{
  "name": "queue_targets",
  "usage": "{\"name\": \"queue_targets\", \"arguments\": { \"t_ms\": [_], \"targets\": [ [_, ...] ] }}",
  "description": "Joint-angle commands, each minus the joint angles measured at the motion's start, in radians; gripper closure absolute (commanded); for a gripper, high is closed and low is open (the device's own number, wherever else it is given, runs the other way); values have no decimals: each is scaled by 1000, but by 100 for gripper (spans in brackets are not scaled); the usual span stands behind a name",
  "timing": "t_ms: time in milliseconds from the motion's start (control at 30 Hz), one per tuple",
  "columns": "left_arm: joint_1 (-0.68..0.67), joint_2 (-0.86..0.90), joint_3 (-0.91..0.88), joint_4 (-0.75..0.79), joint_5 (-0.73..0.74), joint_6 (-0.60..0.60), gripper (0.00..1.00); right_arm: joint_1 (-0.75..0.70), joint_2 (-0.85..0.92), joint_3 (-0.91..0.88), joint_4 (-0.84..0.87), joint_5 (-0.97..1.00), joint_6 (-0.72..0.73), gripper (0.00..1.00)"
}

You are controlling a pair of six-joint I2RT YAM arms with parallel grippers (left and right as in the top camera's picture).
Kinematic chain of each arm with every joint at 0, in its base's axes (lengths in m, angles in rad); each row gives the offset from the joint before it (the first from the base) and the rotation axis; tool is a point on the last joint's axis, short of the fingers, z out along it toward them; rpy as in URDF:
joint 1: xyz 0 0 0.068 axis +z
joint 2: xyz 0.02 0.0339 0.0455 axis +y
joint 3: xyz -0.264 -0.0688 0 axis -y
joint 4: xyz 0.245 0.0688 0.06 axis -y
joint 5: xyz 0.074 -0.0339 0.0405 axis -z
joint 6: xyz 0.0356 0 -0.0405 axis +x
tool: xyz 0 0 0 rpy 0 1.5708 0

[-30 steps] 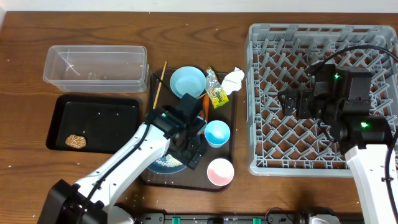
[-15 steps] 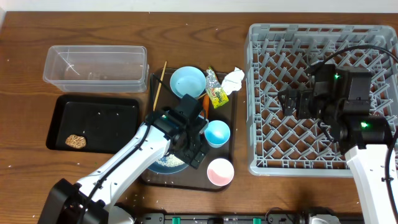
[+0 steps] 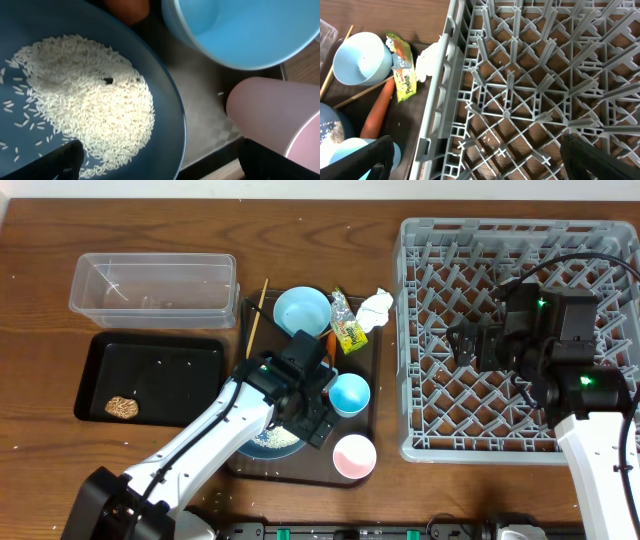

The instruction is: Sort waste into correct bins and load items into the dishwasher rack

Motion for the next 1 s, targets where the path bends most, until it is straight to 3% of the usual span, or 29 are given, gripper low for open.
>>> {"name": "queue_targets", "arguments": {
  "t_ms": [0,233,400,733,833,933,967],
  "targets": [
    [0,8,-35,0,6,-9,1,1,5,18,0,3,-23,1],
    [0,8,-88,20,6,-20,0,1,5,18,6,3,-23,1],
    [0,10,-92,36,5,-47,9,1,5,18,11,3,-23,1],
    [0,47,-160,79,-17,-84,17,1,5,18,14,3,-22,1],
    [0,51,-161,79,-17,-84,26,1,5,18,14,3,-23,1],
    [0,51,-161,82,-17,-84,54,1,5,18,15,3,-23,1],
    [0,51,-161,82,-17,-84,59,1,5,18,15,3,-23,1]
  ]
}}
